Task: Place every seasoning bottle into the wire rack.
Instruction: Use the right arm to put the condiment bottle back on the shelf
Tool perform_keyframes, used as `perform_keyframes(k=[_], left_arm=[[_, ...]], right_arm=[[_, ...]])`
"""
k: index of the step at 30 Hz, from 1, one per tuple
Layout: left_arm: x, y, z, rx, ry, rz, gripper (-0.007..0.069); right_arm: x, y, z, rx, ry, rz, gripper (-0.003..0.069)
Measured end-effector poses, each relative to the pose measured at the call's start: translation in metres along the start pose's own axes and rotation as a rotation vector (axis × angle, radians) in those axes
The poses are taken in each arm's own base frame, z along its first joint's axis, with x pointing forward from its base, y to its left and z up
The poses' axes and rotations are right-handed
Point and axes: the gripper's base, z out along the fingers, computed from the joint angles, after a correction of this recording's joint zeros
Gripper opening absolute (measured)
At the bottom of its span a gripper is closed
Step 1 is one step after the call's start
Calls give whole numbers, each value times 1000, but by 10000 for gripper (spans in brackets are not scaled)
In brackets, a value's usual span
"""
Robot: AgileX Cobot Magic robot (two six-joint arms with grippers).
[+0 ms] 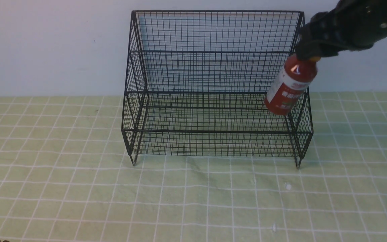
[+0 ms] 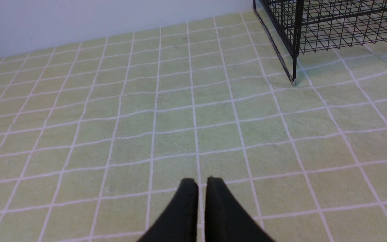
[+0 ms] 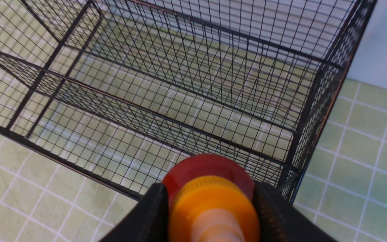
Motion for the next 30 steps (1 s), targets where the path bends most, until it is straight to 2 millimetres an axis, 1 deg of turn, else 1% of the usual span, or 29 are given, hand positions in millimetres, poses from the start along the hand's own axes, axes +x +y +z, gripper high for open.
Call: perform_keyframes(k=[3,4,6,10,11,12,16,18,22,28,30], left_arm=[[0,0,0,0,0,0,17],[0,0,0,0,0,0,17],[0,0,0,0,0,0,17],[0,0,0,0,0,0,17],[0,0,0,0,0,0,17],[0,0,0,0,0,0,17],[0,0,0,0,0,0,17],[0,0,0,0,0,0,17],[0,0,0,0,0,0,17],[0,0,0,0,0,0,17],[0,0,0,0,0,0,17]], right_arm=[[1,-3,20,10,40,-1,294],[3,-6,37,22,71,-6,294],[4,-8,47,29,83,-8,294],[5,-9,57,30,93,-4,294],[6,-10,62,30,102,-4,294],[6,-10,63,30,104,-4,294],[11,-12,78,30,144,-7,294],[12,-12,81,30,154,-7,294],[12,-12,82,30,155,-8,295],[9,-12,82,27,134,-6,374],[9,-12,82,27,133,-6,383]])
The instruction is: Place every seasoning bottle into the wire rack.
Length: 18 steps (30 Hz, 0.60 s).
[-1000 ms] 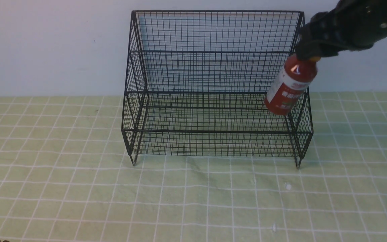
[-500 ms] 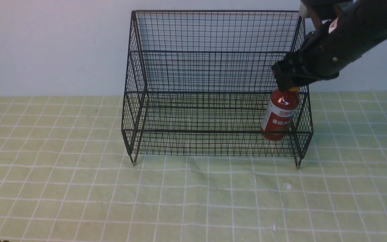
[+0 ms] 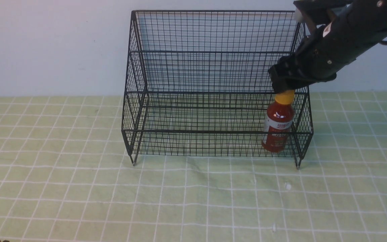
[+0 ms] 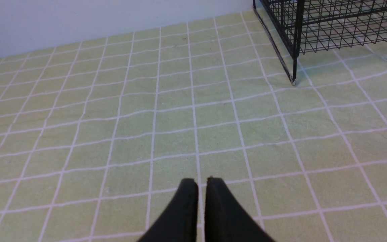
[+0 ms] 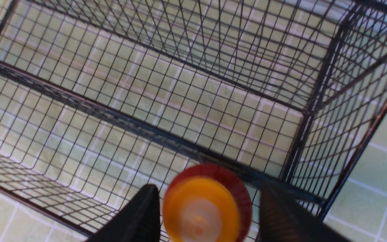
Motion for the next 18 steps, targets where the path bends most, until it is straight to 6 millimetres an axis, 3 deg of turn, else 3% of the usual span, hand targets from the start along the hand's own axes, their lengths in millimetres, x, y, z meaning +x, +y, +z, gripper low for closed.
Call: perform_keyframes(k=[7,11,14,15,18], left_arm=[[0,0,0,0,0,0,17],[0,0,0,0,0,0,17],[0,0,0,0,0,0,17],[0,0,0,0,0,0,17],[0,0,0,0,0,0,17]], right_arm=[[-1,0,-1,0,4,-1,396],[-7,2,-16,-3,-5,-5,396],[-19,6,-61,-9,-55,-19,396],[-19,7,-64,-10,-60,-20,396],[-29,14,-134,-15,-178,-31,383]])
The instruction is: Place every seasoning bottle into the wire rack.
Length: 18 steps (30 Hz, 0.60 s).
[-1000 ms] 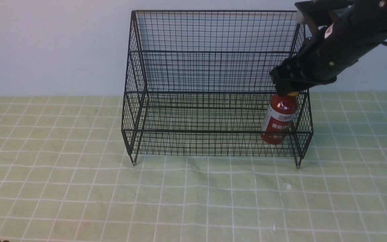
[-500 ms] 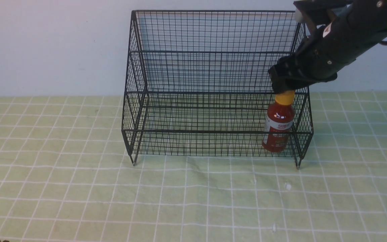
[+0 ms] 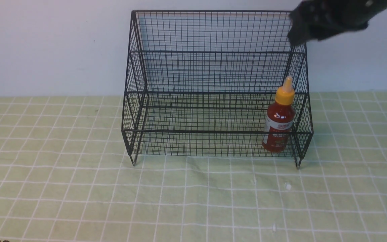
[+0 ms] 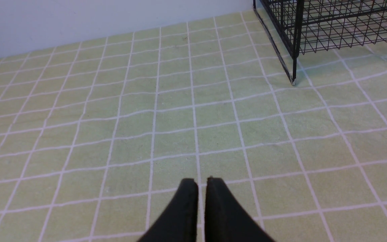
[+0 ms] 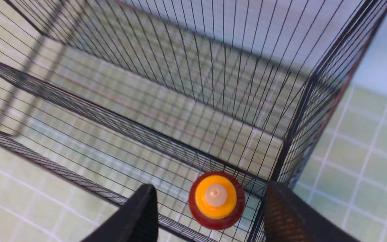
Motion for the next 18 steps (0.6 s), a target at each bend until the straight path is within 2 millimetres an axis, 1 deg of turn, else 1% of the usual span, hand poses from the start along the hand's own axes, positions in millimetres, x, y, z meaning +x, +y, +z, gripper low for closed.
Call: perform_keyframes(k=[2,4,5,6,7,8,9,10,12,14,15,16,17,18], left_arm=[[0,0,0,0,0,0,17],[0,0,0,0,0,0,17],[0,0,0,0,0,0,17],[0,0,0,0,0,0,17],[0,0,0,0,0,0,17],[0,0,0,0,0,0,17],[0,0,0,0,0,0,17],[0,0,0,0,0,0,17],[0,0,0,0,0,0,17],[0,0,0,0,0,0,17],[0,0,0,0,0,0,17],[0,0,0,0,0,0,17],[0,0,0,0,0,0,17],[0,0,0,0,0,0,17]], right_arm=[[-9,5,-43,-1,-109,3,351],[-10,9,-88,-2,-216,-1,304],[-7,12,-109,-4,-260,-2,273],[-3,13,-126,-4,-293,-3,245],[4,16,-151,-5,-339,-4,209],[11,18,-171,-4,-377,-2,170],[11,18,-171,-3,-377,-2,162],[25,21,-202,-2,-439,1,108],[48,24,-235,1,-500,7,32],[69,26,-257,4,-539,8,4],[84,27,-268,5,-558,7,-3],[100,28,-277,4,-573,8,-9],[123,29,-292,6,-616,7,-12],[126,29,-290,7,-617,9,-12]])
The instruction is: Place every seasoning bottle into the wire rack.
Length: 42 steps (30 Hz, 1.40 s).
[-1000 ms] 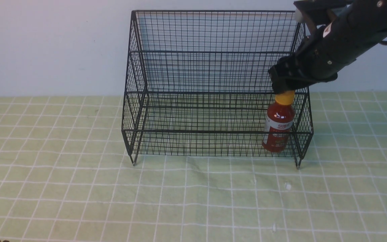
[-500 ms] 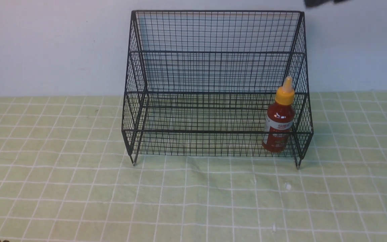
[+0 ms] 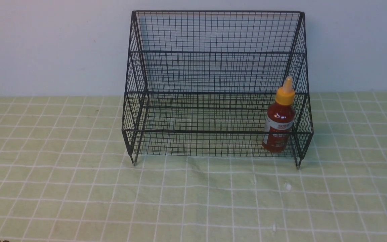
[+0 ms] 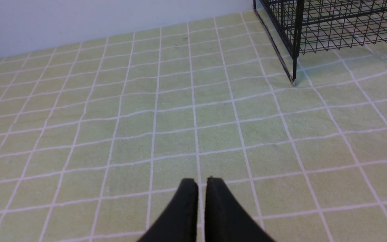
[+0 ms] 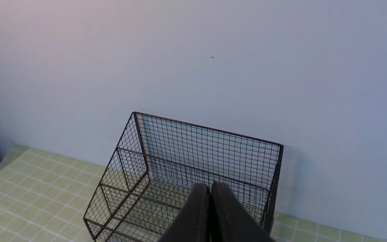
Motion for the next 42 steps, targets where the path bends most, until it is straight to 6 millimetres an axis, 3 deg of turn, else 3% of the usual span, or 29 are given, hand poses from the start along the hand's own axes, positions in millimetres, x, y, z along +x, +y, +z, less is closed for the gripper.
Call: perform_keyframes(k=[1,2,4,7,10,11,12,13,17,23,30,34,40,42], left_arm=[[0,0,0,0,0,0,17],[0,0,0,0,0,0,17],[0,0,0,0,0,0,17],[0,0,0,0,0,0,17],[0,0,0,0,0,0,17],[0,0,0,0,0,0,17],[0,0,0,0,0,0,17],[0,0,0,0,0,0,17],[0,0,0,0,0,0,17],[0,0,0,0,0,0,17],[0,0,0,0,0,0,17],[0,0,0,0,0,0,17],[0,0,0,0,0,0,17],[0,0,0,0,0,0,17]], right_arm=[[17,-1,-21,12,-54,3,-13],[18,-1,-24,13,-73,6,-12],[48,-2,-53,24,-199,25,-14],[91,-6,-64,23,-336,50,-13],[128,-9,-60,24,-421,51,-13],[128,-9,-63,22,-440,50,-13],[150,-12,-49,25,-466,47,-13],[150,-12,-51,23,-481,47,-13],[188,-17,-18,20,-477,60,-13],[233,-25,19,77,-328,-31,-13],[277,-33,42,136,-195,-161,-15],[307,-38,47,199,-158,-119,-15],[367,-52,62,360,-32,8,-15],[373,-54,63,385,-14,26,-15]])
